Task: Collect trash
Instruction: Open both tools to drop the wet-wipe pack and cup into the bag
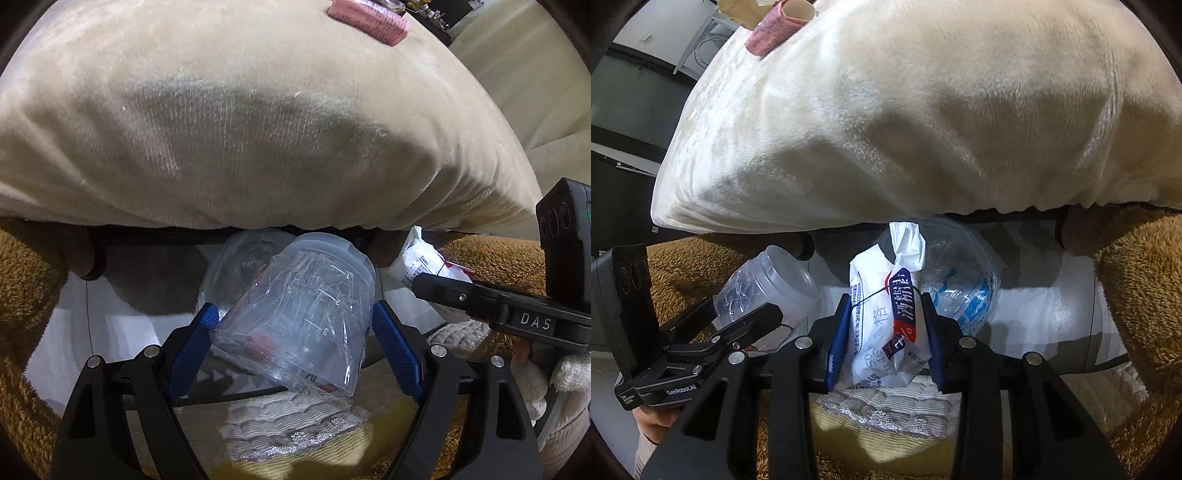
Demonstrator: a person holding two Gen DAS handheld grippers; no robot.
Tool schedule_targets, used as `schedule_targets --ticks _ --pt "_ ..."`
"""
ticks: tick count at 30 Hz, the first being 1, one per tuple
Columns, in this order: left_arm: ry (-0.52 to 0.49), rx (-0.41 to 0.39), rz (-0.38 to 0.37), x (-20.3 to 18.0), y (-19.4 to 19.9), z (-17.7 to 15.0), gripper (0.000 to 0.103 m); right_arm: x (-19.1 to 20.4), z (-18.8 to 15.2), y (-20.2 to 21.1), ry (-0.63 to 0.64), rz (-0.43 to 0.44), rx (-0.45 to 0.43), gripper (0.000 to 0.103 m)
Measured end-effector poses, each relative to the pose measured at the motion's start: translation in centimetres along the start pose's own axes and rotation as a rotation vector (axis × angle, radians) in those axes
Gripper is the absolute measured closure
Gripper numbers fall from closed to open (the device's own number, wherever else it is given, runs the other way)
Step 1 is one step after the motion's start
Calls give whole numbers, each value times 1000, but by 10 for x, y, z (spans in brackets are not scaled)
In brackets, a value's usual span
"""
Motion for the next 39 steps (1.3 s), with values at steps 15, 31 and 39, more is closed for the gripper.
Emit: schedule_targets --ticks 15,31,39 --pt "72 137 -59 4 -26 -18 19 -9 0 -13 -49 4 45 64" --pt "42 125 -55 -2 -26 -17 9 -12 4 -6 -53 11 27 54" --pt "-38 38 -23 -9 -3 -8 9 -7 5 9 -27 25 -36 54"
Point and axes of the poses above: each gripper's, at about its wrist camera, not at the fingertips, and y roughly against the way its jaws point, x to its left, z to its top, the point moved 10 cm from there along -y, roughly the way its jaws point, and after that the axes turned 9 degrees about -z, right-handed, at the moved point
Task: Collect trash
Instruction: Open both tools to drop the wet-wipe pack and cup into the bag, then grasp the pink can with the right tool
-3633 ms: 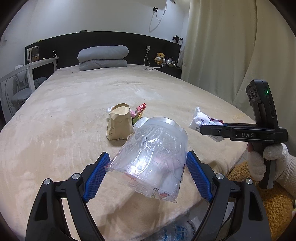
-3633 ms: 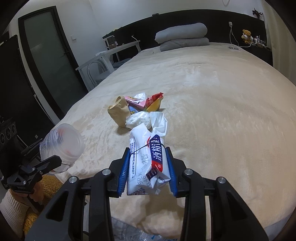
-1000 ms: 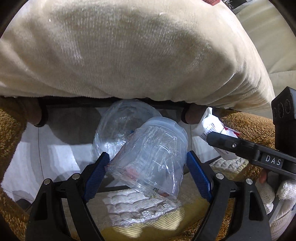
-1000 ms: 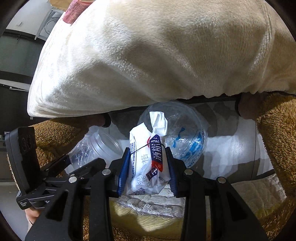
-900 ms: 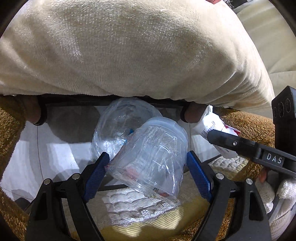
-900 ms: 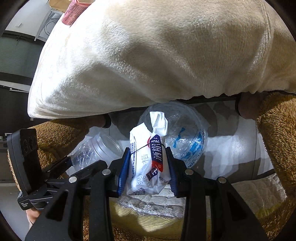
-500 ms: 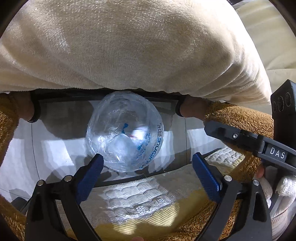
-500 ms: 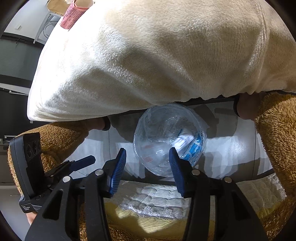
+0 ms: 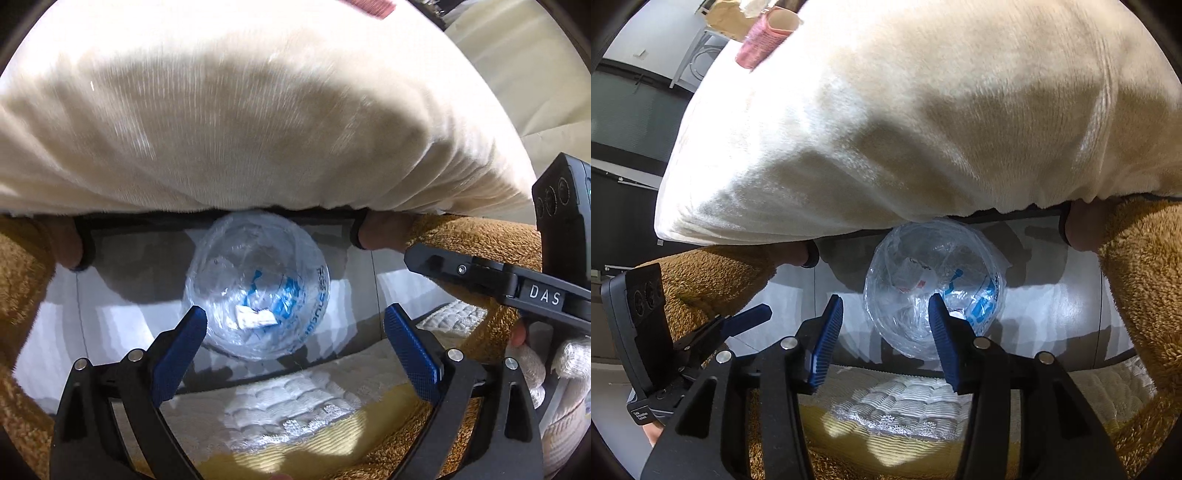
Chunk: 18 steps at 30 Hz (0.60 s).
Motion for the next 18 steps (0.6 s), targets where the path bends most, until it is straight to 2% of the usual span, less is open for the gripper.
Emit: schedule_targets --ticks 5,11,18 --pt "-76 -95 -2 -12 24 9 9 11 4 21 68 5 -99 54" --pt "-193 -232 0 -32 58 22 9 26 14 58 136 50 -251 54" --pt "-235 -336 -13 -40 89 44 9 43 37 101 232 29 -418 54"
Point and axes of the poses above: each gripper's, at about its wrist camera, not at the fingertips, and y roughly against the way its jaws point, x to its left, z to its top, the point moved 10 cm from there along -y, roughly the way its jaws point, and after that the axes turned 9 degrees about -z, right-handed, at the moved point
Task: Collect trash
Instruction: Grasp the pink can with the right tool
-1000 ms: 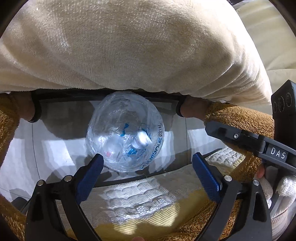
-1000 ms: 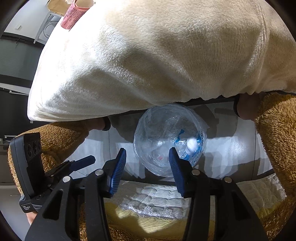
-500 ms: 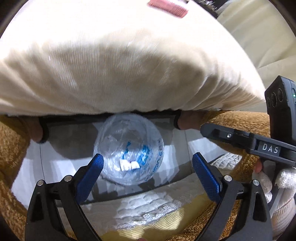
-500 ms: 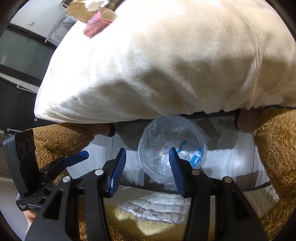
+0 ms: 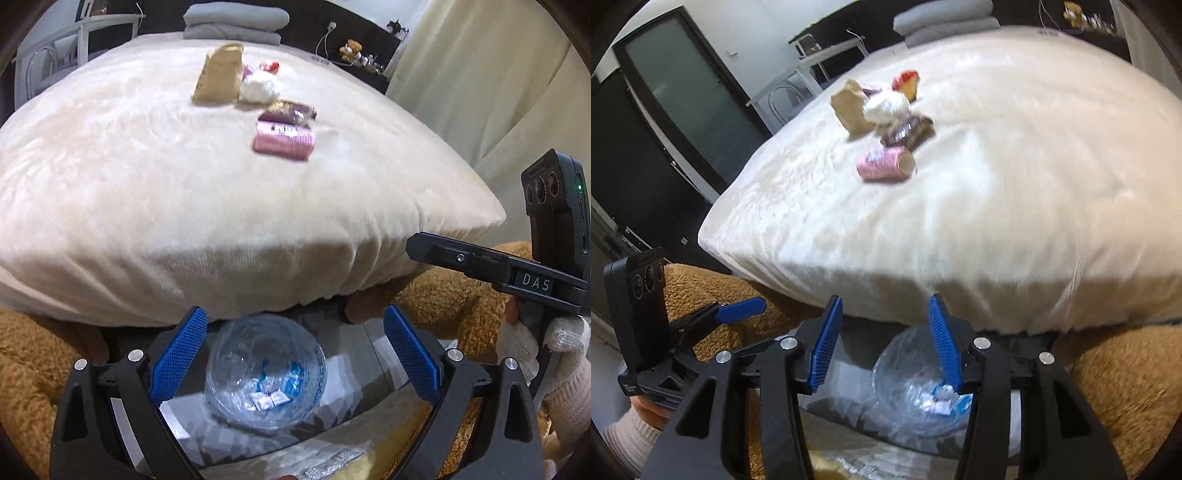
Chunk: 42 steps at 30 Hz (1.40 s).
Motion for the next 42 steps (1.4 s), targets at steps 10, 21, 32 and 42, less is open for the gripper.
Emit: schedule_targets --ticks 10,21,32,42 --pt "9 -119 26 20 31 52 9 3 47 -19 30 -20 -26 50" --pt "22 -220 57 48 68 94 9 16 81 -65 41 -120 -21 31" --pt "49 -277 58 67 86 115 9 27 105 -113 2 -195 11 26" --pt "75 -286 43 75 87 114 9 26 119 -137 25 -335 -3 37"
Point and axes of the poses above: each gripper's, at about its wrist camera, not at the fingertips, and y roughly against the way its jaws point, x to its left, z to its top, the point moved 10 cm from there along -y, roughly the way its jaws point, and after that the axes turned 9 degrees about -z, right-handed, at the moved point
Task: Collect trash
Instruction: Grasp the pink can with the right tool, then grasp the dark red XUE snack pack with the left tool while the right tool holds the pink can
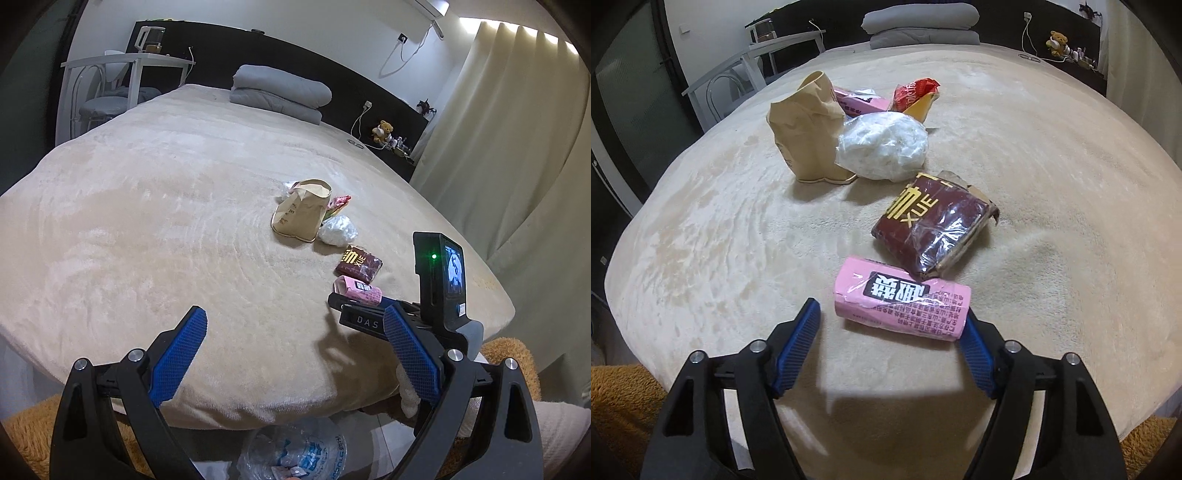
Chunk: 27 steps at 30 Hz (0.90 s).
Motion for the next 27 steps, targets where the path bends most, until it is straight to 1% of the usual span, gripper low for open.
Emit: schedule_targets --ticks 1,5,12,18,27 --pt "3 0 -2 0 0 0 9 -1 0 0 3 -14 -3 42" --pt "9 2 -2 2 -1 -1 9 -6 2 2 4 -15 -10 43" --pt "-9 11 4 0 -5 -3 9 -11 1 16 -11 29 -22 43" --pt "-15 19 7 0 -10 -2 9 -21 1 43 -10 66 -63 43" --pt "-87 66 13 -18 -41 2 9 -51 -1 72 -47 115 -104 43"
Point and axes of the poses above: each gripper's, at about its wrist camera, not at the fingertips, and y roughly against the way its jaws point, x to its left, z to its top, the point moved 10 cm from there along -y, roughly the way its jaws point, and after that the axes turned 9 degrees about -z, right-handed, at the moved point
